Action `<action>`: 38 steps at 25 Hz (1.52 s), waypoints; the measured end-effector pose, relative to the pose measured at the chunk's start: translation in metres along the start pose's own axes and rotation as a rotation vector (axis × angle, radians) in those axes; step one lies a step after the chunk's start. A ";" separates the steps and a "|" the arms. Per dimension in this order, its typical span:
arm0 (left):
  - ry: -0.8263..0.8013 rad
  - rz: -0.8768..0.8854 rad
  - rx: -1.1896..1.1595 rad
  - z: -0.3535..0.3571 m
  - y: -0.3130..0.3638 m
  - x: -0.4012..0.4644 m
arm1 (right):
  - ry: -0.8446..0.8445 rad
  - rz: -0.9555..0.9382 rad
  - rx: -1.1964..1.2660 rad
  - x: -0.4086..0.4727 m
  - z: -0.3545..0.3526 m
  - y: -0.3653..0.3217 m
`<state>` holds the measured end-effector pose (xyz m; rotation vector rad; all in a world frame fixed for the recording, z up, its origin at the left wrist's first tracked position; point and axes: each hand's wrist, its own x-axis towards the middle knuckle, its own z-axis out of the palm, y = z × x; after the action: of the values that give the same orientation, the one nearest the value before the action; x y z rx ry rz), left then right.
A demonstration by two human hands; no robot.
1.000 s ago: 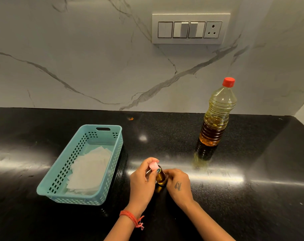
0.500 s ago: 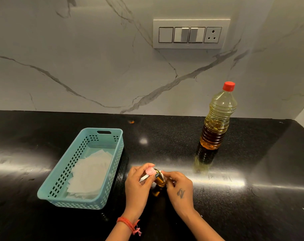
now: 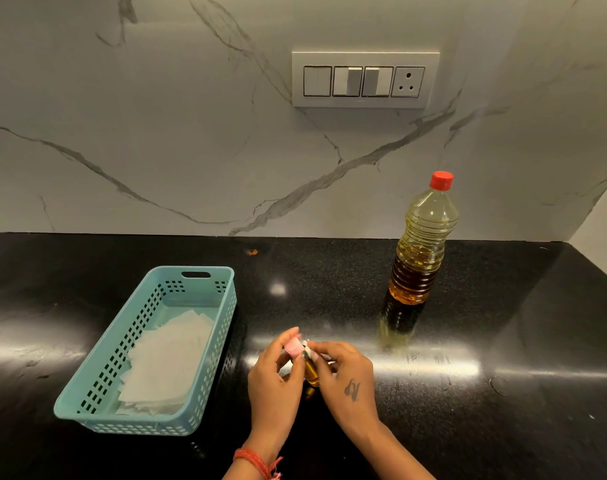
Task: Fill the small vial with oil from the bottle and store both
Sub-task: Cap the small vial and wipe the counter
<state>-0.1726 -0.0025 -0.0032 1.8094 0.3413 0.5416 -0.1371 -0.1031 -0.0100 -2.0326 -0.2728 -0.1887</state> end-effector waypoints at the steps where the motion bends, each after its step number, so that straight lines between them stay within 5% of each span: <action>1: 0.007 -0.021 -0.032 0.001 0.003 -0.001 | 0.024 -0.065 0.017 -0.001 0.002 -0.002; 13: 0.032 -0.004 0.052 -0.001 -0.001 0.003 | -0.087 0.160 -0.080 0.006 0.000 0.030; 19: 0.015 -0.064 -0.044 -0.007 0.001 0.000 | -0.035 -0.171 0.054 0.004 0.001 0.005; 27: -0.102 -0.004 0.041 -0.010 0.009 -0.003 | -0.178 0.035 -0.112 0.005 0.005 0.040; 32: -0.063 -0.051 -0.064 -0.009 0.004 -0.001 | -0.028 -0.081 0.006 0.008 0.006 0.024; 38: -0.045 -0.194 -0.197 -0.009 -0.001 0.000 | -0.215 -0.057 -0.091 0.019 0.004 0.036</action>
<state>-0.1772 0.0055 -0.0021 1.5766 0.4131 0.3842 -0.1089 -0.1135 -0.0381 -2.1392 -0.4646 -0.0171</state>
